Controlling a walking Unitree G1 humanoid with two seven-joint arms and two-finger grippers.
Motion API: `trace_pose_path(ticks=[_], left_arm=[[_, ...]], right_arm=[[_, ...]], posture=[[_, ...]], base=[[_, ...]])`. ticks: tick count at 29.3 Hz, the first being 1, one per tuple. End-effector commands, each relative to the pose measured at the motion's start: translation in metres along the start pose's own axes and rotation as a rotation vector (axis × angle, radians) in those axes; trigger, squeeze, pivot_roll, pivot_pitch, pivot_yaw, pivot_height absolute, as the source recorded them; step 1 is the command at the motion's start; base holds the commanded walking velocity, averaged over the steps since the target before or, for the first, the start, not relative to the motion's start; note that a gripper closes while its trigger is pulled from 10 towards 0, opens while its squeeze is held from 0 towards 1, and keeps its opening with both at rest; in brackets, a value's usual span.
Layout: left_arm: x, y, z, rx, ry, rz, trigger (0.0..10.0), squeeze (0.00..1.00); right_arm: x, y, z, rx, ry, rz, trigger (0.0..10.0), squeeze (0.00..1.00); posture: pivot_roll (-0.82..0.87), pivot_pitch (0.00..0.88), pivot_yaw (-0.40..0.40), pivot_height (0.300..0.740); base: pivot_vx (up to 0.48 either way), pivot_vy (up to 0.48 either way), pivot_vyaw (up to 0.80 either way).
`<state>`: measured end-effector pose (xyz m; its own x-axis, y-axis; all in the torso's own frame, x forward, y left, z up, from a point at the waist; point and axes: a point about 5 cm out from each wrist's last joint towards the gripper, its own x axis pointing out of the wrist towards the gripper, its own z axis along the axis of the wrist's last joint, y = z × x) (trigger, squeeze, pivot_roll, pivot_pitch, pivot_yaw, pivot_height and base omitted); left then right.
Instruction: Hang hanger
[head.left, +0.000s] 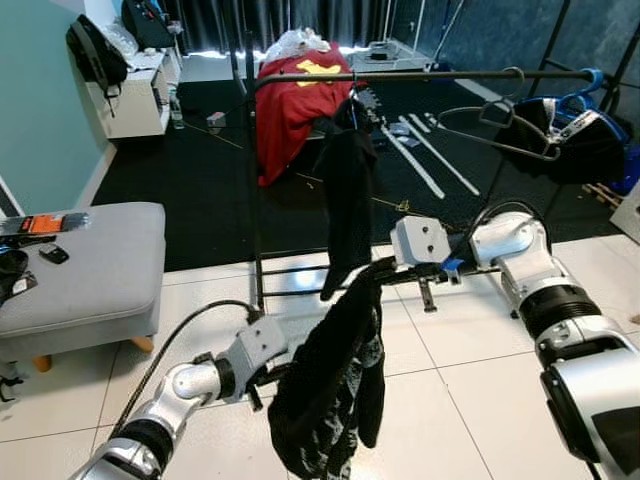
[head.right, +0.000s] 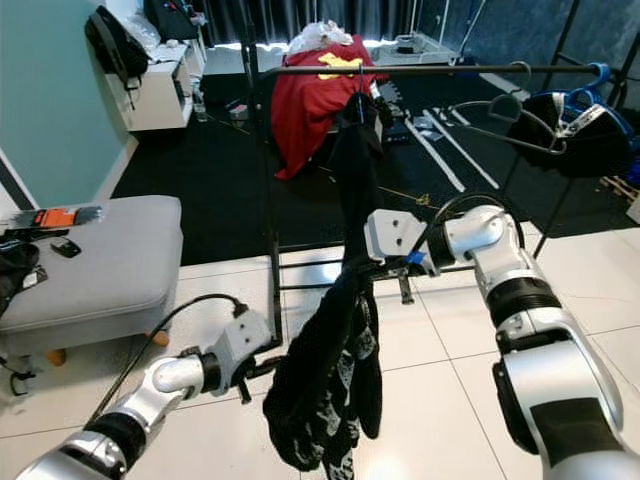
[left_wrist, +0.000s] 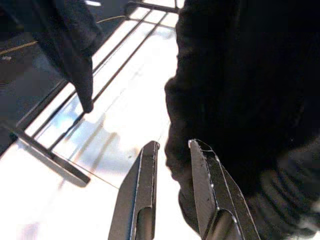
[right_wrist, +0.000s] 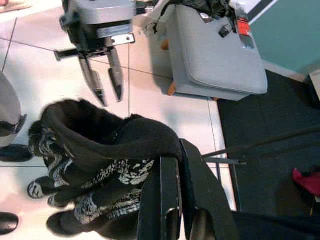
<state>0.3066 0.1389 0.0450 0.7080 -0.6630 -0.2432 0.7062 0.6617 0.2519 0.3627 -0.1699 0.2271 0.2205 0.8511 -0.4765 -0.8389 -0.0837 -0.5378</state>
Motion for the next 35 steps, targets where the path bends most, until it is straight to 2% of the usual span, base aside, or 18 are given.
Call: trace_pose_path(ticks=[1,3,4,7,8,10,13,23,25,27,31,35], left_arm=[[-0.007,0.003,-0.009,-0.142,-0.014,0.100,10.0,0.00],[-0.007,0.003,-0.009,-0.142,-0.014,0.100,10.0,0.00],[-0.012,0.006,-0.012,-0.226,-0.043,0.139,10.0,0.00],[-0.012,0.006,-0.012,-0.226,-0.043,0.139,10.0,0.00],[-0.016,0.004,-0.016,-0.260,-0.054,0.132,10.0,0.00],[-0.020,0.001,-0.020,-0.257,-0.051,0.119,10.0,0.00],[-0.027,0.000,-0.023,-0.203,-0.067,0.175,10.0,0.00],[-0.031,-0.004,-0.028,-0.189,-0.058,0.215,10.0,0.00],[-0.035,-0.004,-0.029,-0.218,-0.090,0.250,10.0,0.00],[-0.035,-0.004,-0.029,-0.218,-0.090,0.250,10.0,0.00],[-0.040,0.001,-0.027,-0.275,-0.141,0.281,10.0,0.00],[-0.045,0.005,-0.026,-0.318,-0.175,0.255,10.0,0.00]], right_arm=[[-0.005,-0.011,0.010,-0.007,-0.057,-0.064,0.0,0.00],[-0.005,-0.011,0.010,-0.007,-0.057,-0.064,0.0,0.00],[-0.006,-0.012,0.010,-0.002,-0.069,-0.077,0.0,0.00],[-0.006,-0.012,0.010,-0.002,-0.069,-0.077,0.0,0.00],[-0.008,-0.013,0.011,0.004,-0.076,-0.090,0.0,0.00],[-0.011,-0.015,0.011,0.009,-0.079,-0.106,0.0,0.00],[-0.019,-0.020,0.013,0.029,-0.103,-0.161,0.0,0.00],[-0.022,-0.027,0.019,0.050,-0.160,-0.212,0.0,0.00],[-0.021,-0.030,0.023,0.059,-0.194,-0.242,0.0,0.00],[-0.021,-0.030,0.023,0.059,-0.194,-0.242,0.0,0.00],[-0.018,-0.030,0.023,0.069,-0.201,-0.243,0.0,0.00],[-0.018,-0.028,0.014,0.085,-0.135,-0.270,0.0,0.00]], posture=[[-0.11,0.014,-0.046,0.740],[-0.11,0.014,-0.046,0.740],[-0.11,0.008,-0.049,0.740],[-0.11,0.008,-0.049,0.740],[-0.11,0.005,-0.049,0.740],[-0.11,0.003,-0.048,0.740],[-0.12,0.000,-0.049,0.740],[-0.12,0.000,-0.055,0.740],[-0.12,0.000,-0.058,0.740],[-0.12,0.000,-0.058,0.740],[-0.11,0.000,-0.062,0.740],[-0.12,0.000,-0.062,0.740]], base=[[0.000,0.000,0.00],[0.000,0.000,0.00],[0.000,0.000,0.00],[0.000,0.000,0.00],[0.000,0.000,0.00],[0.000,0.000,0.00],[0.000,0.000,0.00],[0.000,0.000,0.00],[0.000,0.000,0.00],[0.000,0.000,0.00],[0.000,0.000,0.00],[0.000,0.000,0.00]])
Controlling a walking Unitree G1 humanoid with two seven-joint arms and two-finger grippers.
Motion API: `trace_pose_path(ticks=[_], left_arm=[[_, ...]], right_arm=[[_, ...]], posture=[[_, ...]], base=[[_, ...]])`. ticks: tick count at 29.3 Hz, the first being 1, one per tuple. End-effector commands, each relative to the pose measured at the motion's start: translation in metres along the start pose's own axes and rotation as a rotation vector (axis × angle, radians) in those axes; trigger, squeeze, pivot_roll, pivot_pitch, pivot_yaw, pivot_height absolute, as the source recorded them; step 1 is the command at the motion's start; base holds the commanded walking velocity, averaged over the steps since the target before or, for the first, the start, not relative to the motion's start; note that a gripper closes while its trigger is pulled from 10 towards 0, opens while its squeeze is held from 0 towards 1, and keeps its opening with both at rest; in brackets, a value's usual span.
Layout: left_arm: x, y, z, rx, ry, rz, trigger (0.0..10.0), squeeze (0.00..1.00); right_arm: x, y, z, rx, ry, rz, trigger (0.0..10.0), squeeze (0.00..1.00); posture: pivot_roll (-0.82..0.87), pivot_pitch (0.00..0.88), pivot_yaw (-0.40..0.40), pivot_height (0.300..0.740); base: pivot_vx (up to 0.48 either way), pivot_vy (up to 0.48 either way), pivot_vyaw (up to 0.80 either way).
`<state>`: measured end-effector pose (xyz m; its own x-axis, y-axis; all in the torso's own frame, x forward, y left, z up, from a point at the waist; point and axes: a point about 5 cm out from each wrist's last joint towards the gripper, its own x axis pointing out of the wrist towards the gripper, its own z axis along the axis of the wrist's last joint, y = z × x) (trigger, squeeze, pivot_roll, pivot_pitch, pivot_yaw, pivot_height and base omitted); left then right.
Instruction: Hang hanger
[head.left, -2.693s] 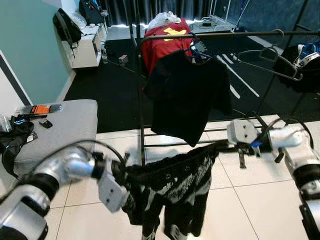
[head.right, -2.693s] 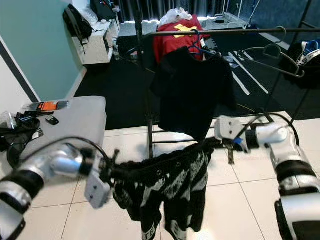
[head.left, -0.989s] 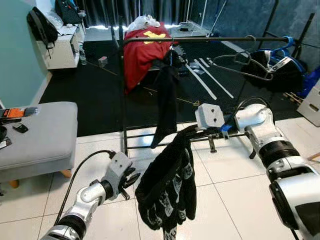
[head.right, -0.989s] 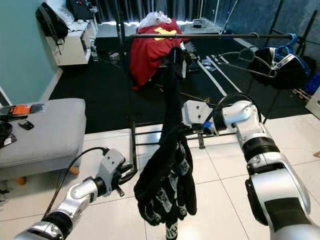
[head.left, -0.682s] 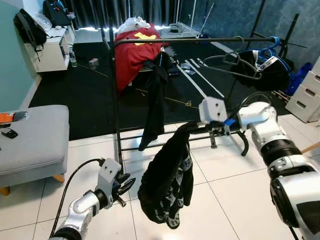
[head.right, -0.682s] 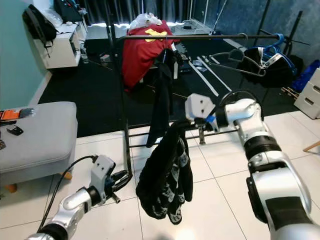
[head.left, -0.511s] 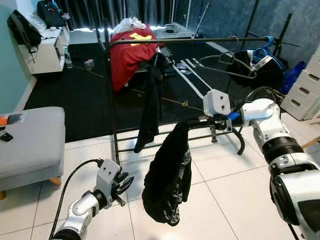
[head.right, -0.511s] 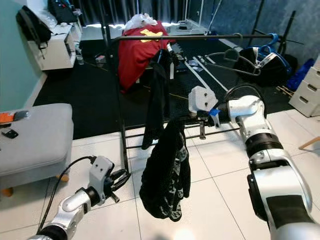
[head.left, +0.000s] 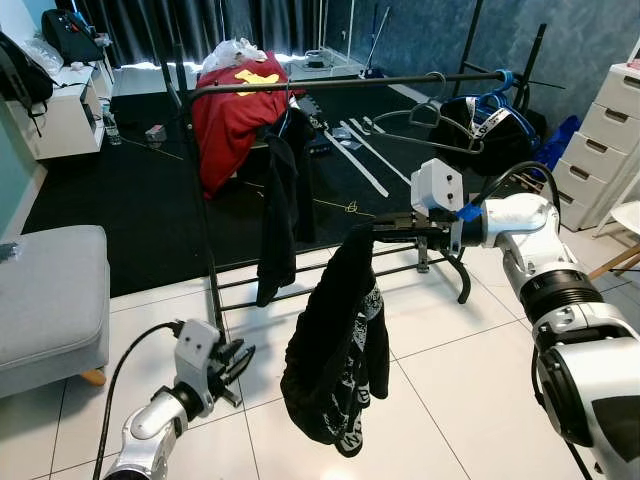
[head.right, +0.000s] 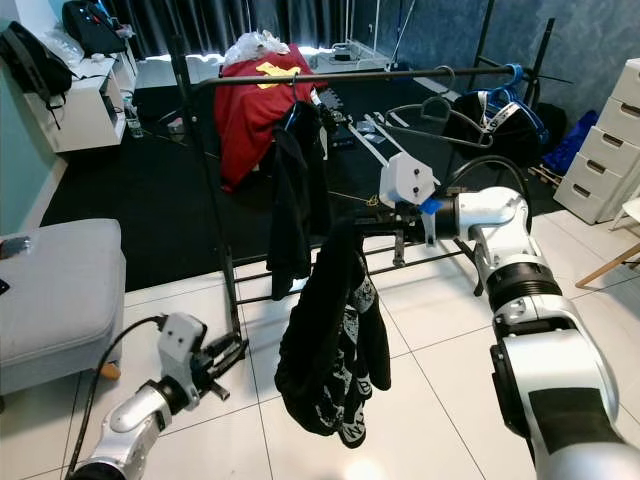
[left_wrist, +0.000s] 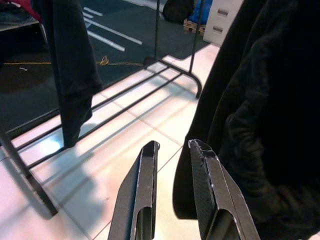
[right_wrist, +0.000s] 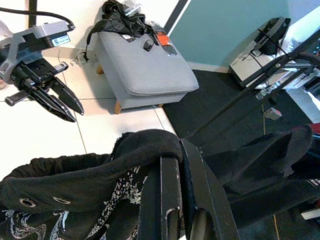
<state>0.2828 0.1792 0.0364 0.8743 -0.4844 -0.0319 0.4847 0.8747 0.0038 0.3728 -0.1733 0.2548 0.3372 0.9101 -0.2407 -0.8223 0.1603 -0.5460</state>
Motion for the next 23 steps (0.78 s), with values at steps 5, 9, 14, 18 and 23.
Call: trace_pose_path(ticks=[5,9,14,18,23], left_arm=[[-0.0050,-0.0016,-0.0036,-0.014,0.018,-0.045,10.0,0.00],[-0.0023,-0.0012,-0.0060,0.002,0.046,0.009,10.0,0.00],[-0.0004,0.0001,-0.0091,-0.001,0.074,0.081,10.0,0.00],[0.0010,-0.0005,-0.0095,-0.024,0.072,0.108,10.0,0.00],[0.0025,-0.0060,-0.0102,-0.051,0.070,0.070,10.0,0.00]], right_arm=[[-0.0050,-0.0099,-0.0035,-0.004,0.070,-0.150,0.0,0.00],[-0.0027,-0.0114,-0.0065,0.027,0.066,-0.219,0.0,0.00],[-0.0002,-0.0106,-0.0094,0.051,0.057,-0.259,0.0,0.00],[0.0009,-0.0113,-0.0083,0.076,0.021,-0.279,0.0,0.00],[0.0037,-0.0105,-0.0060,0.087,-0.014,-0.262,0.0,0.00]], posture=[[-0.11,0.001,-0.065,0.740],[-0.10,0.003,-0.065,0.740],[-0.10,0.005,-0.061,0.740],[-0.11,0.006,-0.059,0.740],[-0.10,0.008,-0.061,0.740]], base=[[0.000,0.000,0.00],[0.000,0.000,0.00],[0.000,0.000,0.00],[0.000,0.000,0.00],[0.000,0.000,0.00]])
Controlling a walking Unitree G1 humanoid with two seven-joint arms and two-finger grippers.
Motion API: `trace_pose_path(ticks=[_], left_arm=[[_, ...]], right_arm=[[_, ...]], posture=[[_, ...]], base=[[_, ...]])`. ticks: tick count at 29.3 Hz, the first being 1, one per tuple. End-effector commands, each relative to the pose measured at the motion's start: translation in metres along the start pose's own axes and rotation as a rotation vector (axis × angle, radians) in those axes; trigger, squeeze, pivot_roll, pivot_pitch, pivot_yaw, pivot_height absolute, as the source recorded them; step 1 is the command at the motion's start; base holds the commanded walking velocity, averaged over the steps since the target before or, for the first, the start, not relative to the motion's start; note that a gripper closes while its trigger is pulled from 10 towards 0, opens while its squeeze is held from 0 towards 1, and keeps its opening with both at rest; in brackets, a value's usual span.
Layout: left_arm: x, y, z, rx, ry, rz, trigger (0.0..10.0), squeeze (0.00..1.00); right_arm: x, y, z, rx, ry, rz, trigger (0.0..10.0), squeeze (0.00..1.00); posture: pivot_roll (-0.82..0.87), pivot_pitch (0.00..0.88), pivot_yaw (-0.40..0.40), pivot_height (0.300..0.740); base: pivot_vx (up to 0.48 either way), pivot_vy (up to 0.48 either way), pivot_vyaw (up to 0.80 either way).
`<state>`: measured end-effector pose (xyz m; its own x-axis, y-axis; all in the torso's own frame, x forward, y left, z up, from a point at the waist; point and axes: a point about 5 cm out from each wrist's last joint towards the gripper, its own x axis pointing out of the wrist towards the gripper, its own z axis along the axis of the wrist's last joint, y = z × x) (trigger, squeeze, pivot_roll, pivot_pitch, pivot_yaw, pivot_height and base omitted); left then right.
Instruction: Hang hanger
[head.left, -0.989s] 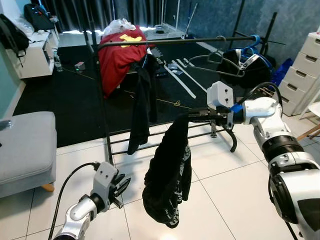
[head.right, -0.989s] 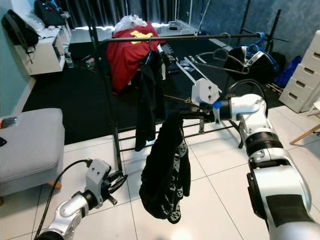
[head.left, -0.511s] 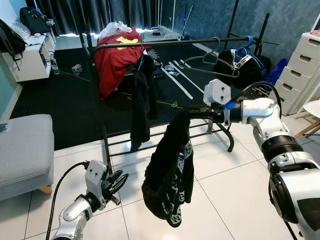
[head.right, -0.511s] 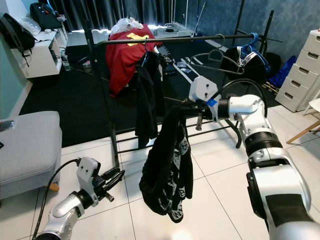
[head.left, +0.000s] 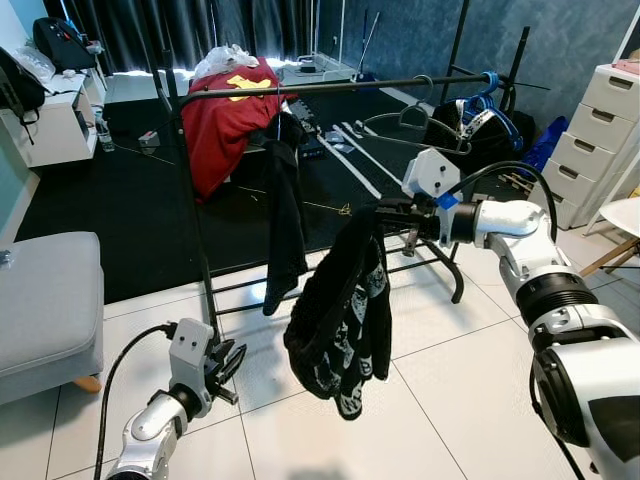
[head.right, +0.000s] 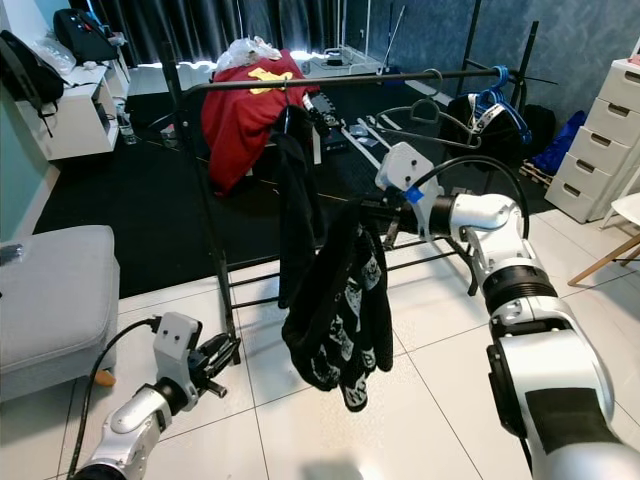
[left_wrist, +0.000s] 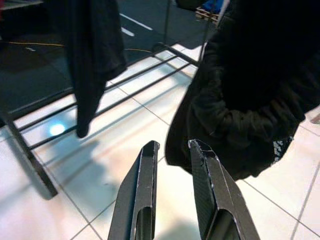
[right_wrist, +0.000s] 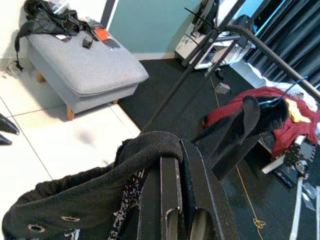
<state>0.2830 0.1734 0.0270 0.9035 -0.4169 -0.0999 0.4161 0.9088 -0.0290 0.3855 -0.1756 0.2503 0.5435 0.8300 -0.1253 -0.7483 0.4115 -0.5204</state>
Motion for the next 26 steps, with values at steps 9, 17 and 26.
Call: trace_pose_path(ticks=[9,17,26], left_arm=[[0.001,0.007,-0.003,-0.025,0.042,0.113,10.0,0.00],[-0.002,0.026,-0.005,-0.078,0.088,0.329,10.0,0.00],[-0.019,0.038,-0.026,-0.147,0.236,0.463,10.0,0.00]], right_arm=[[0.004,0.001,-0.002,0.051,-0.041,-0.075,0.0,0.00],[-0.001,0.012,-0.025,0.185,-0.055,-0.204,0.0,0.00],[-0.017,0.027,-0.060,0.329,-0.016,-0.408,2.2,0.00]], posture=[[-0.09,0.010,-0.062,0.740],[-0.07,0.016,-0.042,0.740],[-0.07,0.024,-0.030,0.740]], base=[[0.000,0.000,0.00],[0.000,0.000,0.00],[0.000,0.000,0.00]])
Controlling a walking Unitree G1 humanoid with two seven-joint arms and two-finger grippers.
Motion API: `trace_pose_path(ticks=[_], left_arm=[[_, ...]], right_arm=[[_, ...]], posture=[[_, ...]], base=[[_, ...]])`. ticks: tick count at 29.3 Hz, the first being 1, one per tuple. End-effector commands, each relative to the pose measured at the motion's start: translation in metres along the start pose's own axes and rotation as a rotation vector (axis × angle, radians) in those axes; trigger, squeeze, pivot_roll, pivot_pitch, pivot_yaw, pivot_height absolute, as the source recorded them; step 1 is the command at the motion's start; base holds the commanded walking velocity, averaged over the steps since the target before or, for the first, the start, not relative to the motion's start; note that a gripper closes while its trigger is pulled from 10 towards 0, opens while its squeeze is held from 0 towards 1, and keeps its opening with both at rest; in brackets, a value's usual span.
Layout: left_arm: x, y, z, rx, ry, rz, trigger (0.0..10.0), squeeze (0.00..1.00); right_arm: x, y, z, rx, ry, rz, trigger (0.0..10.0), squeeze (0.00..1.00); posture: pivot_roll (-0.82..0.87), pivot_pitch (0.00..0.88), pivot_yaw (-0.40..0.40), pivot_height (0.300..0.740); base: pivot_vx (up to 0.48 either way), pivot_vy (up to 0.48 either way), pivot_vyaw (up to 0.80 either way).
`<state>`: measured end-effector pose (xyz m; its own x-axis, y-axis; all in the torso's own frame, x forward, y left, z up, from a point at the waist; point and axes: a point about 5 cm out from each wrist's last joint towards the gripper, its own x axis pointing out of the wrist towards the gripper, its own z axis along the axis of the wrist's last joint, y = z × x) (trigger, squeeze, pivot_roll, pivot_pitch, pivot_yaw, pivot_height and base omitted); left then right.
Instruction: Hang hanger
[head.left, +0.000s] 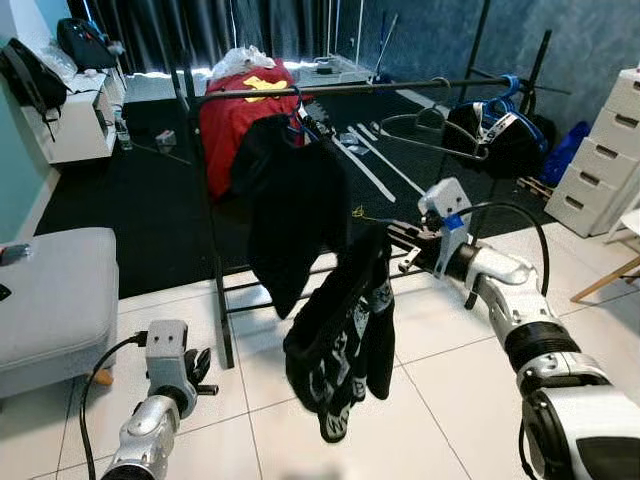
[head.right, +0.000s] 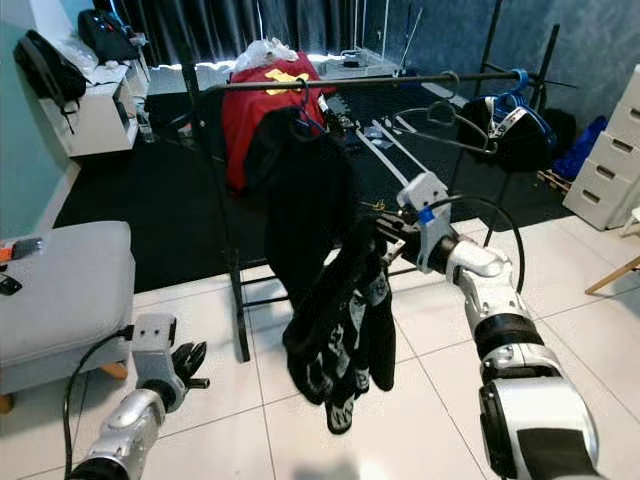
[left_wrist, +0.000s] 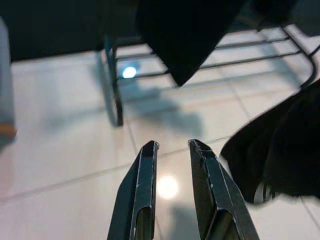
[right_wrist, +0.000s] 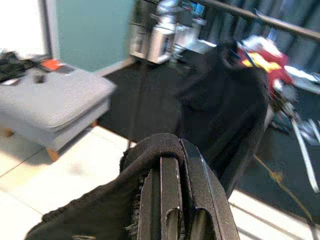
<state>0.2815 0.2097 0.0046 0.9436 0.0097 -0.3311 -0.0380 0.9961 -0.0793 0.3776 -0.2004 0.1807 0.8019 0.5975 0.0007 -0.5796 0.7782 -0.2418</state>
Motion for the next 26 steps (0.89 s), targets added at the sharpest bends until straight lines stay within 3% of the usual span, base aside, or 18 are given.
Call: trace_pose_path(ticks=[1,2,3,4,5,7,11,15,17,20,26], left_arm=[[-0.004,0.007,-0.007,0.011,0.032,0.040,10.0,0.00],[-0.004,0.007,-0.007,0.011,0.032,0.040,10.0,0.00],[-0.005,0.005,-0.007,0.004,0.015,0.052,10.0,0.00],[-0.005,0.005,-0.007,0.004,0.015,0.052,10.0,0.00],[-0.005,0.001,-0.005,0.009,-0.005,0.059,10.0,0.00],[-0.005,0.001,-0.005,0.009,-0.005,0.059,10.0,0.00],[-0.001,-0.007,0.004,0.016,-0.047,0.047,10.0,0.00],[0.001,-0.009,0.007,0.010,-0.058,0.041,10.0,0.00],[0.003,-0.013,0.012,0.034,-0.058,0.034,10.0,0.00],[0.005,-0.016,0.016,0.044,-0.074,0.027,10.0,0.00],[0.005,-0.018,0.018,0.046,-0.082,0.029,10.0,0.00]], right_arm=[[-0.006,0.004,-0.019,0.092,0.003,-0.108,10.0,0.00],[-0.006,0.004,-0.019,0.092,0.003,-0.108,10.0,0.00],[-0.012,0.016,-0.043,0.156,0.046,-0.161,10.0,0.00],[-0.012,0.016,-0.043,0.156,0.046,-0.161,10.0,0.00],[-0.016,0.030,-0.062,0.216,0.084,-0.188,10.0,0.00],[-0.016,0.030,-0.062,0.216,0.084,-0.188,10.0,0.00],[-0.019,0.057,-0.090,0.292,0.171,-0.221,10.0,0.00],[-0.020,0.063,-0.097,0.302,0.199,-0.234,10.0,0.00],[-0.025,0.077,-0.112,0.312,0.265,-0.251,10.0,0.00],[-0.027,0.085,-0.119,0.330,0.298,-0.274,10.0,0.00],[-0.028,0.088,-0.122,0.347,0.311,-0.308,10.0,0.00]], posture=[[-0.05,0.025,-0.028,0.740],[-0.05,0.025,-0.028,0.740],[-0.05,0.025,-0.027,0.740],[-0.05,0.025,-0.027,0.740],[-0.04,0.026,-0.027,0.740],[-0.04,0.026,-0.027,0.740],[-0.04,0.028,-0.029,0.740],[-0.04,0.028,-0.029,0.740],[-0.02,0.029,-0.034,0.740],[-0.01,0.028,-0.032,0.740],[-0.01,0.027,-0.031,0.740]], base=[[0.000,0.000,0.00],[0.000,0.000,0.00],[0.000,0.000,0.00],[0.000,0.000,0.00],[0.000,0.000,0.00],[0.000,0.000,0.00],[0.000,0.000,0.00],[0.000,0.000,0.00],[0.000,0.000,0.00],[0.000,0.000,0.00],[0.000,0.000,0.00]])
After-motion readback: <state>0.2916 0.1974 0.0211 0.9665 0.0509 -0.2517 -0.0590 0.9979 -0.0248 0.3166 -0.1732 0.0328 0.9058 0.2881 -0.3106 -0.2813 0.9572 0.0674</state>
